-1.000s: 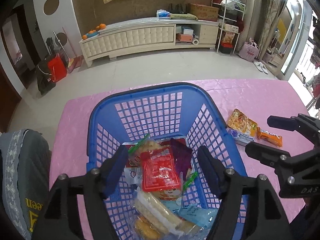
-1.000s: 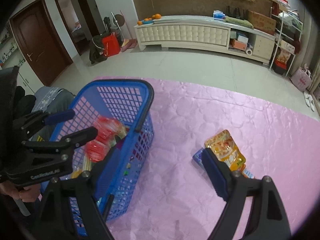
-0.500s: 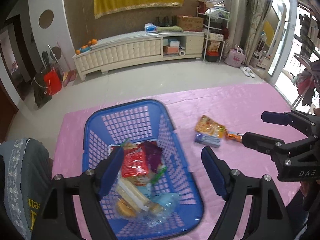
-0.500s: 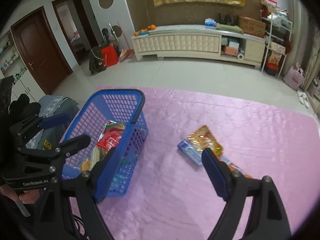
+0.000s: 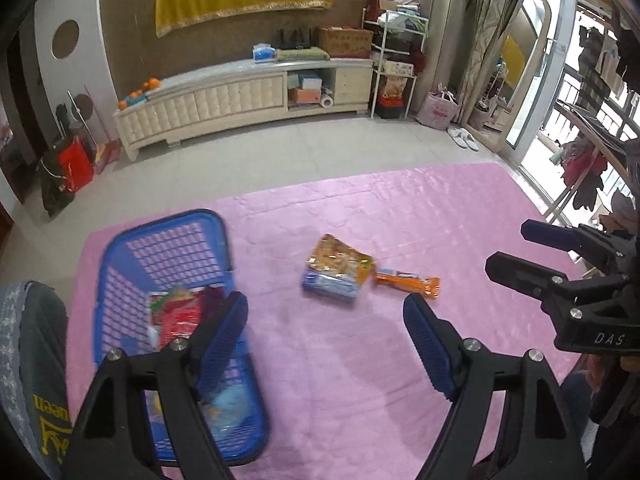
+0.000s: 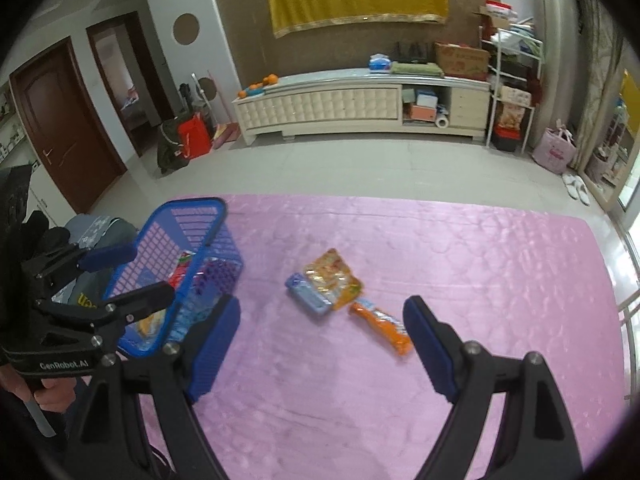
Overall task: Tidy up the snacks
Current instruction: 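Withdraw both grippers from the basket, then move both grippers over the blue gum box and orange snack bags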
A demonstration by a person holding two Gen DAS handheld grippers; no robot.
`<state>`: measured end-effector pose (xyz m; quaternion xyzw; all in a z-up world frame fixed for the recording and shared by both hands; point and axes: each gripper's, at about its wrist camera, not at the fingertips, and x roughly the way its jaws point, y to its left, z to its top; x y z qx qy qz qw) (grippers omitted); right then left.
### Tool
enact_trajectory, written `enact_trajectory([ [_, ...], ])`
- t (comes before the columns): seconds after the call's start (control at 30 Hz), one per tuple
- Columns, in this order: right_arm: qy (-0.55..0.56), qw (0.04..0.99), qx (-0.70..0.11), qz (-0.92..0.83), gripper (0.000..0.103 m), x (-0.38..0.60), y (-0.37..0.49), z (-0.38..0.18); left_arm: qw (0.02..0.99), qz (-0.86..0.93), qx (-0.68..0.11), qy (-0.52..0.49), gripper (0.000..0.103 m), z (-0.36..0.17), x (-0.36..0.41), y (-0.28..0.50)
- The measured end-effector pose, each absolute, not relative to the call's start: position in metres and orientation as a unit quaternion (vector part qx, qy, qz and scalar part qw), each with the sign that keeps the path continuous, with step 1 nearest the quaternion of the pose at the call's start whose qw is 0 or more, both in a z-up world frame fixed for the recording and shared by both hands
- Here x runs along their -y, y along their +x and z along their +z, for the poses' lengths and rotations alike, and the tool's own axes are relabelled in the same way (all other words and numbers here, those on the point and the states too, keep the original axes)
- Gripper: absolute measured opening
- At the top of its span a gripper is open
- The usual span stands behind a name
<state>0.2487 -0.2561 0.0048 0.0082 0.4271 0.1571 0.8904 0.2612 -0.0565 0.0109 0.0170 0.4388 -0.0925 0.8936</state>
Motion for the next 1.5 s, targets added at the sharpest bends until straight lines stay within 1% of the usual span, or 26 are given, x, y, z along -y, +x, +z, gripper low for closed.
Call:
enact_trajectory([
  [0.3,0.015,0.883,-0.447,0.14,0.087,0.298,0.278,-0.026,0.872,-0.096,-0.479,-0.006,0.078,-0.019,0.099,0.302],
  [0.6,0.015,0.873,-0.464,0.148,0.087,0.313,0.325,-0.079,0.847,-0.044,-0.529,-0.011,0.078,-0.081,0.117,0.357],
  [0.8,0.011,0.865,-0.479,0.151,0.087,0.31,0.356,-0.119,0.827,-0.018,-0.561,-0.009,0.078,-0.123,0.114,0.386],
  [0.93,0.022,0.86,-0.483,0.164,0.087,0.311,0.362,-0.14,0.809,0.008,-0.585,-0.062,0.078,-0.149,0.095,0.399],
  [1.0,0.01,0.855,-0.492,0.162,0.087,0.31,0.363,-0.146,0.8,0.019,-0.594,-0.082,0.078,-0.163,0.087,0.402],
  [1.3,0.015,0.851,-0.501,0.156,0.087,0.315,0.362,-0.158,0.786,0.055,-0.604,-0.121,0.078,-0.183,0.075,0.415],
  [1.37,0.013,0.848,-0.506,0.158,0.087,0.313,0.361,-0.161,0.784,0.058,-0.605,-0.122,0.075,-0.185,0.075,0.416],
  [1.4,0.012,0.847,-0.507,0.159,0.087,0.312,0.36,-0.161,0.789,0.061,-0.6,-0.118,0.069,-0.185,0.075,0.413],
  [1.47,0.014,0.844,-0.509,0.165,0.087,0.311,0.36,-0.162,0.793,0.06,-0.597,-0.105,0.063,-0.18,0.079,0.408],
  [1.5,0.015,0.844,-0.51,0.166,0.087,0.309,0.359,-0.162,0.794,0.053,-0.597,-0.097,0.057,-0.179,0.082,0.405],
])
